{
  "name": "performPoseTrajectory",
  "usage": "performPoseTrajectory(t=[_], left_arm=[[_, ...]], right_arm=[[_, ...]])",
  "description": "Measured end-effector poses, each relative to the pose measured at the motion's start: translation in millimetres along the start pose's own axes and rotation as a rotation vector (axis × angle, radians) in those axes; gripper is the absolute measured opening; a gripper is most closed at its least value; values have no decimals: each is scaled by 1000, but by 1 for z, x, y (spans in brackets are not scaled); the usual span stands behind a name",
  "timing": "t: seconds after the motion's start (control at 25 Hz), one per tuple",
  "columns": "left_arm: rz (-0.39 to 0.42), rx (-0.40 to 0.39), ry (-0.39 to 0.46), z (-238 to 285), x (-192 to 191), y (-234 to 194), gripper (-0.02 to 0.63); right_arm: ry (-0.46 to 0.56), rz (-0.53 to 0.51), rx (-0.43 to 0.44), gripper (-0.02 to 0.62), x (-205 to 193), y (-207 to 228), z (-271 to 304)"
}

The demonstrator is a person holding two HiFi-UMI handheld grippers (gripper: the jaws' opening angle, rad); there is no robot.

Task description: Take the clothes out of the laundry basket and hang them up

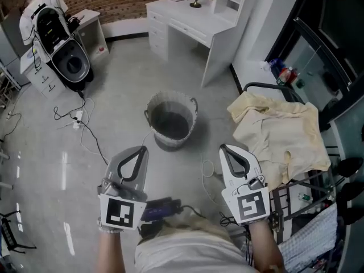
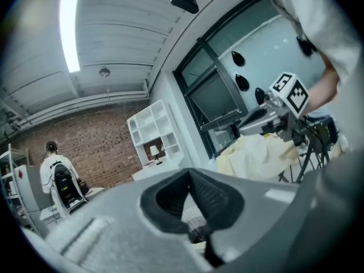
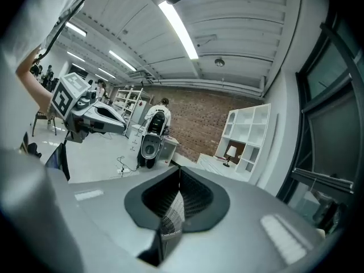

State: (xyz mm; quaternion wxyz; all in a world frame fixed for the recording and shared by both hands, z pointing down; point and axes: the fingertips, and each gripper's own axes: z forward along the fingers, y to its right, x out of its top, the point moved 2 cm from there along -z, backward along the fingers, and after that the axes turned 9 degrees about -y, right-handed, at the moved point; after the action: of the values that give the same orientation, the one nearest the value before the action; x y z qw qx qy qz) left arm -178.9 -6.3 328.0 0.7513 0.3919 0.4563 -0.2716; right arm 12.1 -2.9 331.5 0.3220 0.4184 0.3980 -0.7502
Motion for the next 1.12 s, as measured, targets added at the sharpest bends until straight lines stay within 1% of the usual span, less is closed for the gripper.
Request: performPoseTrajectory(t=[0.16,0.4,0.56,0.76,1.12], left_arm=[[-27,0,-11,1,-2,0,-6],[-38,-11,-5,3,-2,-2,-6],[-76,-21,-2,5,1,-4,-6],[-61,-26,-1,9,2,-5,-6],[-61,-51,7,10,4,2,-6]], right_arm=[[7,24,5,5,0,5,-1],[9,46,10,5,2,3,0],[45,79,31,5,6,6,1],[45,84,28,5,5,9,1],[33,71,17,5,9,5,1]])
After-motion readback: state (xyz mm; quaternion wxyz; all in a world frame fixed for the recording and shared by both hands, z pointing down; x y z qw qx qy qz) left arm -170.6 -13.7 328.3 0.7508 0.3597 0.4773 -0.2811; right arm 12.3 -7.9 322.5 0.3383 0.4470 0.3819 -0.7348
